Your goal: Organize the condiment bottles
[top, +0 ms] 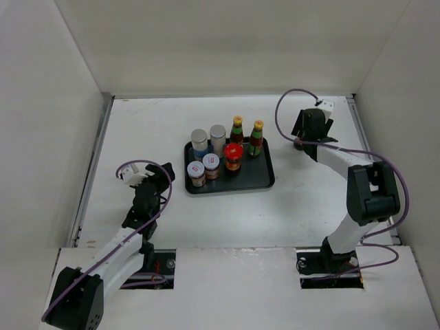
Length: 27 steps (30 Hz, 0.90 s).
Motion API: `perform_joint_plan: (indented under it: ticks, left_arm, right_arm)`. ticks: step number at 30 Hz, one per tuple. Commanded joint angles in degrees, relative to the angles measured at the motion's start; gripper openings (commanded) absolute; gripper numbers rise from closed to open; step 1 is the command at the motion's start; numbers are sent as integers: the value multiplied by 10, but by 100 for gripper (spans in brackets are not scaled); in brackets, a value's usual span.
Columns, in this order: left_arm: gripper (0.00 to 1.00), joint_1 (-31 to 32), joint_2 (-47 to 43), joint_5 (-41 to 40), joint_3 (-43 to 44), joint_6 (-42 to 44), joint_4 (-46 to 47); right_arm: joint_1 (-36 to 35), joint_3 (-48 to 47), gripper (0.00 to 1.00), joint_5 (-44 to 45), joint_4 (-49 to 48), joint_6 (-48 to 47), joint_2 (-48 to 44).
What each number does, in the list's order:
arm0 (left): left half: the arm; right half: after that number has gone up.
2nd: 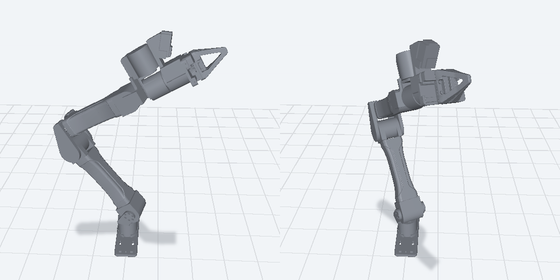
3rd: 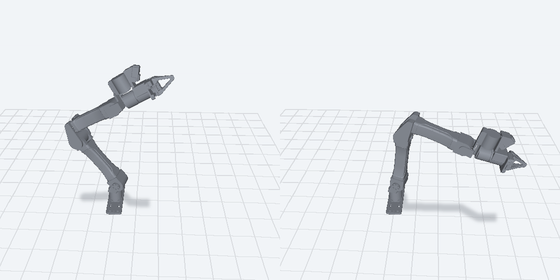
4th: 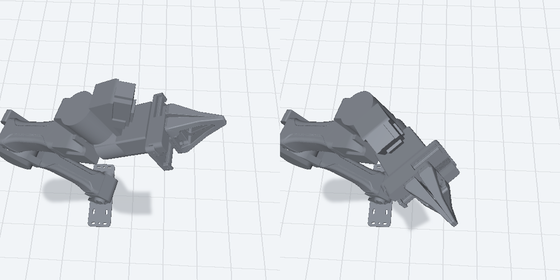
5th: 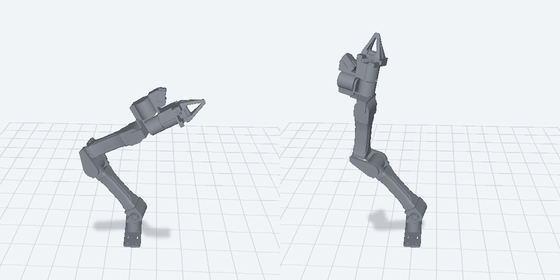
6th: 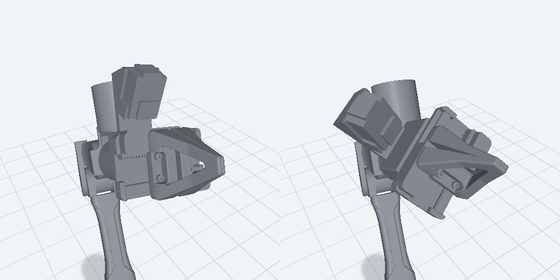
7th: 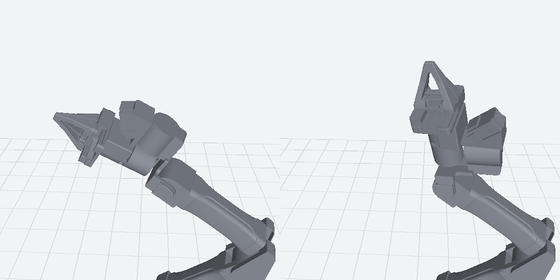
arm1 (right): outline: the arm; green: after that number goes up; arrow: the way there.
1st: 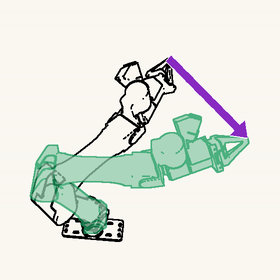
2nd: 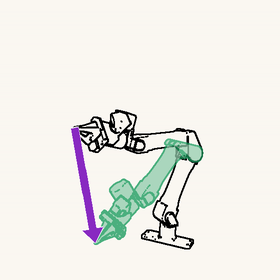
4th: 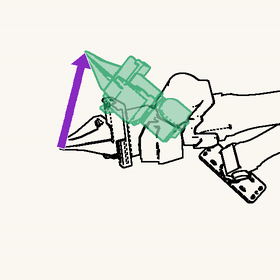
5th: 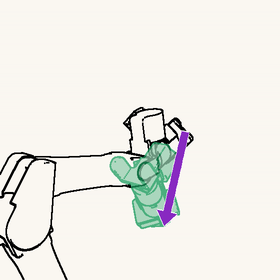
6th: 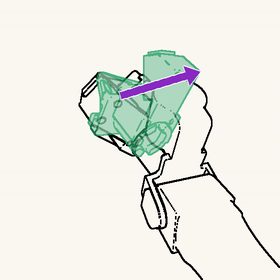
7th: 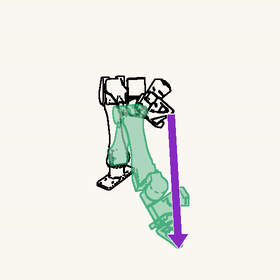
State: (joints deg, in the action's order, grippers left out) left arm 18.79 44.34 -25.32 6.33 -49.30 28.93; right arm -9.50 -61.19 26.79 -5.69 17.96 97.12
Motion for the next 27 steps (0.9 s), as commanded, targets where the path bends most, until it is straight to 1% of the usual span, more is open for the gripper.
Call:
perform_joint_plan:
  ticks: [1,5,8,12,14,16,18,23,25,27]
  left_arm:
    - [64,2,2,-2,-2,-2,27]
    - [67,5,8,1,1,-1,31]
    - [76,7,28,4,4,2,45]
    - [86,6,23,2,6,4,41]
    - [90,1,18,-3,4,4,41]
    - [97,-2,16,-5,3,4,38]
    - [100,-4,11,-5,5,7,29]
    - [100,-9,24,-23,10,10,21]
    - [100,-6,22,-16,13,12,20]
    - [100,-3,16,-21,14,13,21]
  right_arm:
    - [-20,35,54,28,-63,21,-76]
    - [-81,78,53,59,-60,12,-168]
    - [-138,92,52,64,-31,13,-230]
    - [-208,99,52,60,-27,16,-256]
    - [-240,92,52,55,-28,14,-254]
    - [-260,85,53,49,-33,18,-241]
    - [-269,83,53,35,-45,19,-220]
    - [-288,89,54,18,-85,29,-176]
    - [-290,89,55,14,-93,27,-157]
    - [-294,92,59,9,-99,32,-144]
